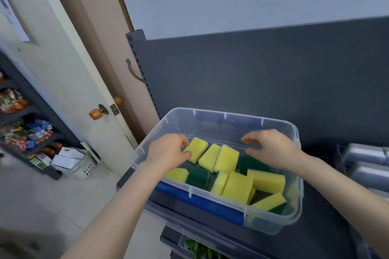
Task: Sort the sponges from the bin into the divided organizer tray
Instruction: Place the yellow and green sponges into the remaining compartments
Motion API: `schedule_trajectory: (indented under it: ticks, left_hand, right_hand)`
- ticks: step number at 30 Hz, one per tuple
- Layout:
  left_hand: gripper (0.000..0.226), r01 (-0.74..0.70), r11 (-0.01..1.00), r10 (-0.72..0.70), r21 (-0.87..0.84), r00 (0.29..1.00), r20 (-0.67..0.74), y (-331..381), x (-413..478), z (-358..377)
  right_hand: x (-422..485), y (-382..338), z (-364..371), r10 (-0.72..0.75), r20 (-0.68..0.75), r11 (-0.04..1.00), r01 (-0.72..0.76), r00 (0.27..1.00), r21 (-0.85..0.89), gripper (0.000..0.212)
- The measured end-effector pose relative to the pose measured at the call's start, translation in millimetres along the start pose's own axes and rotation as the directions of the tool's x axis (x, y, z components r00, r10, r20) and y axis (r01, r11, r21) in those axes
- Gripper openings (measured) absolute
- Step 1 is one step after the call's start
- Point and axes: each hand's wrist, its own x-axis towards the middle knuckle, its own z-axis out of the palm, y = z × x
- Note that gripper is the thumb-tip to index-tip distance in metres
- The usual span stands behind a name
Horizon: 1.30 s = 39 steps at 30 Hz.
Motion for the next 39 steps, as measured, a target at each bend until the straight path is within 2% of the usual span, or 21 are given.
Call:
schedule_trajectory:
  ticks: [7,15,19,23,26,31,35,39]
  left_hand:
    - [0.029,-0.043,0.999,0.045,-0.020,0.996,0.076,-10,47,17]
    - [0.028,-0.219,0.975,0.221,-0.032,0.962,0.158,-7,108,33]
    - [0.022,-0.285,0.955,0.259,0.079,0.935,0.242,0,129,48]
    - [0.033,-0.332,0.929,0.270,0.165,0.911,0.312,-2,134,69]
    - [0.050,-0.306,0.940,0.249,0.148,0.917,0.312,-5,134,78]
    - [0.076,-0.291,0.941,0.220,0.173,0.914,0.341,-5,129,84]
    - [0.072,-0.270,0.955,0.215,0.123,0.916,0.337,-11,132,85]
    - [0.056,-0.193,0.981,0.188,-0.010,0.938,0.292,-21,135,80]
  right_hand:
    - [29,3,16,0.034,0.014,0.999,-0.034,0.999,0.004,0.037]
    - [55,-6,35,0.135,0.045,0.991,-0.135,0.990,-0.009,0.038]
    - [72,-11,44,0.187,0.052,0.982,-0.187,0.981,-0.010,0.040]
    - [82,-14,56,0.249,0.189,0.968,-0.242,0.950,-0.062,0.052]
    - [85,-16,68,0.265,0.270,0.964,-0.247,0.926,-0.100,0.054]
    - [84,-17,87,0.296,0.315,0.955,-0.278,0.902,-0.102,0.060]
    - [81,-16,93,0.288,0.307,0.954,-0.301,0.907,-0.005,0.063]
    - [81,-15,90,0.277,0.248,0.953,-0.297,0.928,0.050,0.051]
